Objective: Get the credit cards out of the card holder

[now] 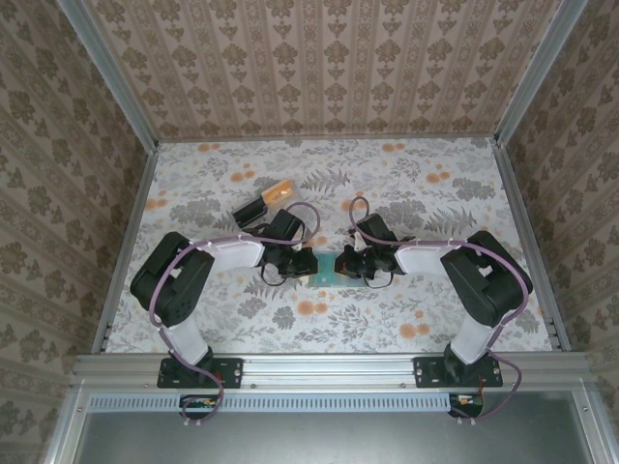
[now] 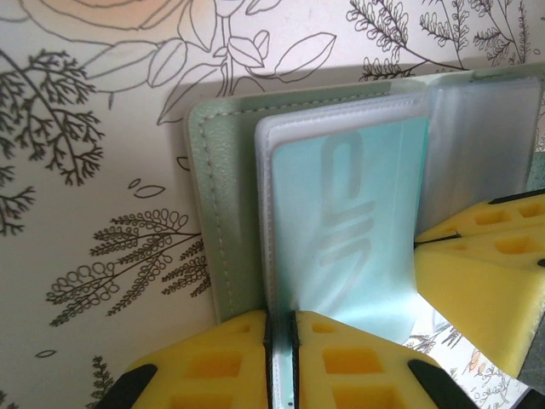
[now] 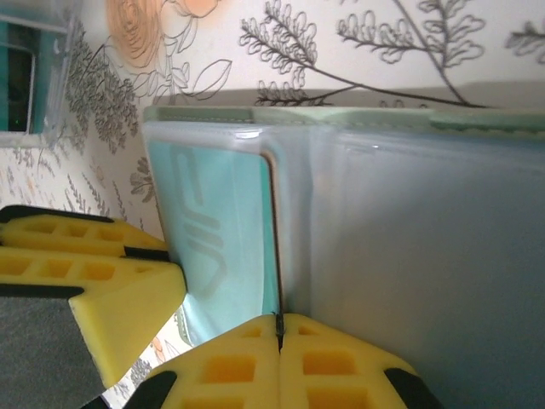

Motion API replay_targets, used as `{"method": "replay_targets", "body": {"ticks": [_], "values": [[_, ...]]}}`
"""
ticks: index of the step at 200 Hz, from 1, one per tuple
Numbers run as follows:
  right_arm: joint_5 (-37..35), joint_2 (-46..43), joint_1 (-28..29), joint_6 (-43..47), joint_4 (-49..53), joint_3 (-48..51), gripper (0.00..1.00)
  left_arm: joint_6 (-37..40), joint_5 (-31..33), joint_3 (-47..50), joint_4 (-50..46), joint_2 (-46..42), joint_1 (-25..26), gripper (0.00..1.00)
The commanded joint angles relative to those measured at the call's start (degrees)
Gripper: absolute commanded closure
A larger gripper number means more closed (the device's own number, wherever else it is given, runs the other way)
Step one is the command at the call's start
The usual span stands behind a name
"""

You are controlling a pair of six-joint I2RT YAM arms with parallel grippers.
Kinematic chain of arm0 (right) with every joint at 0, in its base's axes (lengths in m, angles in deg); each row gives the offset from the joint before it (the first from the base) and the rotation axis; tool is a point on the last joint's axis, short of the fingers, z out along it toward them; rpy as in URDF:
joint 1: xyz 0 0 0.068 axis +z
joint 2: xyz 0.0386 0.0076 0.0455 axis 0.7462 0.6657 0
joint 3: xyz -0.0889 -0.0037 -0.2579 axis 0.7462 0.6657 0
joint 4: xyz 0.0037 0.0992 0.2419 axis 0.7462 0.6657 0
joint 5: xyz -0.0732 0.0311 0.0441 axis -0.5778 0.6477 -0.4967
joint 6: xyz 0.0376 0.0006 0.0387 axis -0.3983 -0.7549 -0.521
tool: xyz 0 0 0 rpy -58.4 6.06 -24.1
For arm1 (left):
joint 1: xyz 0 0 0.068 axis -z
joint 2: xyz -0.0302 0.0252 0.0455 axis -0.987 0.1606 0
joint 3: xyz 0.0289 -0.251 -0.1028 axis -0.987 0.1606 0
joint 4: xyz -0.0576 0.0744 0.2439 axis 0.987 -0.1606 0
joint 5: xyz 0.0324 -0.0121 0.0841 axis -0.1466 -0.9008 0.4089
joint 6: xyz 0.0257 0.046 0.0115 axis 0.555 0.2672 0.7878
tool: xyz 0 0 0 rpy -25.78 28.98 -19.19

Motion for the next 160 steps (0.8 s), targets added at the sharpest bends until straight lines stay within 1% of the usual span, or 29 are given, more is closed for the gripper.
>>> {"method": "replay_targets", "body": {"ticks": [1,60,106,120,128,136,141,160], "values": [[0.71,-1.07,0.18,0.29,-0.20,0.39,1.00,0.24,0.32,0.06,-1.49,1.38,0.92,0.86],[-0.41,-5.60,-2.27,1.64,1.96,3.72,1.00,0.38,0.83,0.62,-1.87,0.86,0.37,0.88],[0.80,-5.23,-2.65,1.67,1.05,3.87,1.00,0.50,0.61,0.05,-2.09,0.46,0.33,0.89],[1.00,-5.05,-2.40,1.86,0.83,3.35,0.92,0.59,0.47,-0.33,-2.25,0.05,0.33,0.89],[0.96,-4.96,-2.23,2.21,1.25,2.88,0.89,0.55,0.47,-0.52,-2.33,-0.45,0.36,0.88],[0.74,-4.78,-1.95,2.56,1.74,2.35,0.88,0.63,0.47,-0.82,-2.61,-0.76,0.40,0.83],[0.70,-4.78,-1.86,2.68,1.96,2.08,0.87,0.68,0.60,-0.97,-2.87,-1.17,0.37,0.81],[0.68,-4.43,-1.63,2.93,2.25,1.41,0.87,1.00,1.02,-1.99,-3.97,-2.41,0.25,0.75]]}}
